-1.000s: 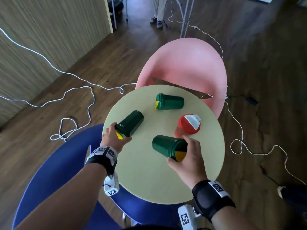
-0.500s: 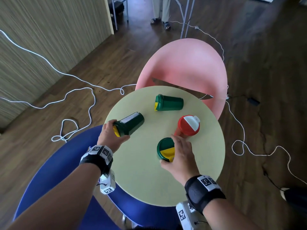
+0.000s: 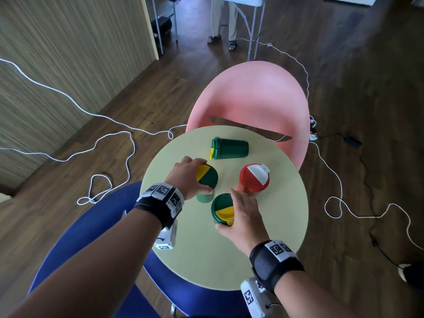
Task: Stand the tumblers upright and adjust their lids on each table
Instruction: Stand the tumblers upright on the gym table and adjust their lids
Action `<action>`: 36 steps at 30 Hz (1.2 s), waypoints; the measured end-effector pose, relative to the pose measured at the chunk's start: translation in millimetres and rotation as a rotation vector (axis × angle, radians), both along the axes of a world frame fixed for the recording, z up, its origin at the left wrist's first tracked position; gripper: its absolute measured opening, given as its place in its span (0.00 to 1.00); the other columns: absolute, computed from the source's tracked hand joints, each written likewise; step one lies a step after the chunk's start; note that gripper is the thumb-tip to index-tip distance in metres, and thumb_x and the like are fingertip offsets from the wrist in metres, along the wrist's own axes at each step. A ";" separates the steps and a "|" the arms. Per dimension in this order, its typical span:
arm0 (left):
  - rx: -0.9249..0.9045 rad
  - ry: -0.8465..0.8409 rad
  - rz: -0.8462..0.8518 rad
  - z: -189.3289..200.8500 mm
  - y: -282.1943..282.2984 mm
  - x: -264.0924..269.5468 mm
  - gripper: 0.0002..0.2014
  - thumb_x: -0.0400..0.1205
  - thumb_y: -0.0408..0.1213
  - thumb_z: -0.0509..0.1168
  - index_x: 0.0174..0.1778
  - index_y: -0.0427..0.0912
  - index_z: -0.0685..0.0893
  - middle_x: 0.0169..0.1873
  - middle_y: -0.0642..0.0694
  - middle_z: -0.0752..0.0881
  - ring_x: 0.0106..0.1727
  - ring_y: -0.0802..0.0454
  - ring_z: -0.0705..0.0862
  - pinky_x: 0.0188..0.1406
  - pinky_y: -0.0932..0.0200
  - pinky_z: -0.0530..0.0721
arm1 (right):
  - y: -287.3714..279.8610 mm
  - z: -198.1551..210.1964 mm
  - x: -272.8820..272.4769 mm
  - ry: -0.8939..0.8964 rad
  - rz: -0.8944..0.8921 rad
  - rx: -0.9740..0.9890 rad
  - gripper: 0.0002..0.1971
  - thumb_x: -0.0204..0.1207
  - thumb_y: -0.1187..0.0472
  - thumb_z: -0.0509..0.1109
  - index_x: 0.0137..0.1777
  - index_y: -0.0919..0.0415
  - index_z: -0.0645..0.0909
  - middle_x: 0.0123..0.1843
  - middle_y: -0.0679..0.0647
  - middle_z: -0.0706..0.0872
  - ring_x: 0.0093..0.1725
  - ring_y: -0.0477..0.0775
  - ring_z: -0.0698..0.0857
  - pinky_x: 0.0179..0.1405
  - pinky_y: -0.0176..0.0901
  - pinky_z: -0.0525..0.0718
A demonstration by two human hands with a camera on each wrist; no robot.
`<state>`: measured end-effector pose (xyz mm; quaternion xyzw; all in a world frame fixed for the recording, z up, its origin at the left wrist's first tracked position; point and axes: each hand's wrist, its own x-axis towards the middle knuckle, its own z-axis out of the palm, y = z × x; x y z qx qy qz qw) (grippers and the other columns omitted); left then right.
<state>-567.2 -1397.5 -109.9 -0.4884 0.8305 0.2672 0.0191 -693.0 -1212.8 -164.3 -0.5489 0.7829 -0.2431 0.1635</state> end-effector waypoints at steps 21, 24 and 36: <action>0.162 0.123 0.154 -18.3 17.3 -6.4 0.33 0.77 0.53 0.76 0.79 0.63 0.74 0.63 0.48 0.77 0.62 0.43 0.81 0.63 0.47 0.82 | -120.3 140.9 -136.1 0.237 0.385 0.257 0.27 0.68 0.41 0.80 0.63 0.54 0.86 0.55 0.51 0.87 0.55 0.58 0.87 0.52 0.49 0.84; 0.181 0.128 0.195 -18.2 17.0 -7.1 0.33 0.76 0.52 0.77 0.78 0.65 0.75 0.60 0.50 0.77 0.61 0.44 0.81 0.62 0.50 0.81 | -187.9 138.4 -148.5 0.489 0.597 0.473 0.21 0.67 0.44 0.80 0.56 0.55 0.85 0.50 0.51 0.83 0.49 0.60 0.85 0.40 0.47 0.79; 0.215 0.141 0.313 -21.3 23.4 -11.3 0.34 0.75 0.52 0.78 0.76 0.70 0.74 0.62 0.55 0.76 0.60 0.49 0.78 0.60 0.55 0.79 | -314.4 63.0 -117.2 0.808 1.067 0.649 0.39 0.66 0.40 0.83 0.74 0.57 0.76 0.65 0.56 0.85 0.61 0.63 0.85 0.40 0.46 0.74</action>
